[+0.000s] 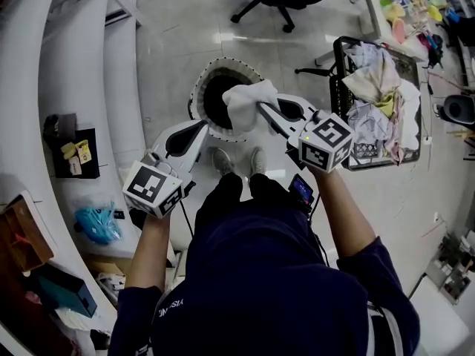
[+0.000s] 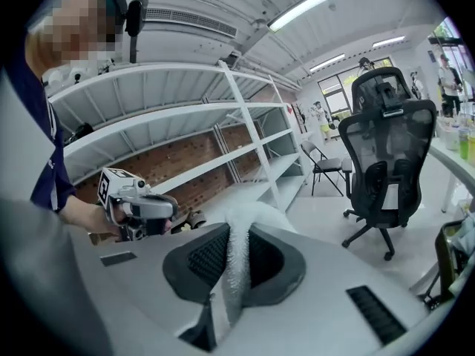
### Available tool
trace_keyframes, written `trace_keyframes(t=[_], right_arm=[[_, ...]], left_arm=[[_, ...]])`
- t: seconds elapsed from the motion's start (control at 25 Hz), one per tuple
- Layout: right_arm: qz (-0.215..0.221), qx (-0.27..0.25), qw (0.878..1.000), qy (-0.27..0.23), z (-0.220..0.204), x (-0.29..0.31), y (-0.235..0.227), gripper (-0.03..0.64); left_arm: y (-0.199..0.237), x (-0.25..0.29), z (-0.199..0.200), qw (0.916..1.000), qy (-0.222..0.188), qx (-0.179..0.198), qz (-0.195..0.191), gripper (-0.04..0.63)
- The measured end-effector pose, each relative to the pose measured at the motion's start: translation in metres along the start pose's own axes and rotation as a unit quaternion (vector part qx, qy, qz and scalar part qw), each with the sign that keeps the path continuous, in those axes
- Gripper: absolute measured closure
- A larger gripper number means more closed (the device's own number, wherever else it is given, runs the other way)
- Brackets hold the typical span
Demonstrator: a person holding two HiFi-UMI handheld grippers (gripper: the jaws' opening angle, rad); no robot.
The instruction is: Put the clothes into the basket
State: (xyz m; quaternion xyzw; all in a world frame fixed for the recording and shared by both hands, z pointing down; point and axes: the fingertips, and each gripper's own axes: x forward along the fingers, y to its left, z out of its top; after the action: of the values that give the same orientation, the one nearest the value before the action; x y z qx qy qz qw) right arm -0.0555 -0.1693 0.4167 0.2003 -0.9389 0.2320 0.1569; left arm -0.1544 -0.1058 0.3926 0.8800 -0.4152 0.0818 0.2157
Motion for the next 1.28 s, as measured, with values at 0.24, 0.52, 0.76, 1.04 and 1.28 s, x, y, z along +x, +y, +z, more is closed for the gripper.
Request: trace_keyframes(t=[0.24, 0.52, 0.76, 1.04, 1.28], right_arm=[[-0.002, 0.016, 0.999, 0.029, -0.03, 0.035, -0.014, 0.584], [-0.008, 0.031, 0.997, 0.072, -0.085, 0.078, -0.037, 0.584], [-0.026, 0.048, 0.99, 0.127, -0.146, 0.111, -0.074, 0.584], [-0.056, 0.061, 0.976, 0.2, -0.21, 0.147, -0.118, 0.584], [-0.07, 0.068, 0.965, 0.242, -0.249, 0.166, -0.143, 0.583]], left_arm=[[0.002, -0.013, 0.0, 0.9999, 0.006, 0.004, 0.013, 0.591], [-0.003, -0.026, -0.01, 0.9987, 0.008, -0.017, 0.046, 0.591], [-0.011, -0.026, -0.023, 0.9975, 0.03, -0.029, 0.056, 0.591], [-0.017, -0.013, -0.037, 0.9968, 0.044, -0.043, 0.051, 0.591], [-0.014, 0.0, -0.045, 0.9956, 0.061, -0.049, 0.052, 0.591]])
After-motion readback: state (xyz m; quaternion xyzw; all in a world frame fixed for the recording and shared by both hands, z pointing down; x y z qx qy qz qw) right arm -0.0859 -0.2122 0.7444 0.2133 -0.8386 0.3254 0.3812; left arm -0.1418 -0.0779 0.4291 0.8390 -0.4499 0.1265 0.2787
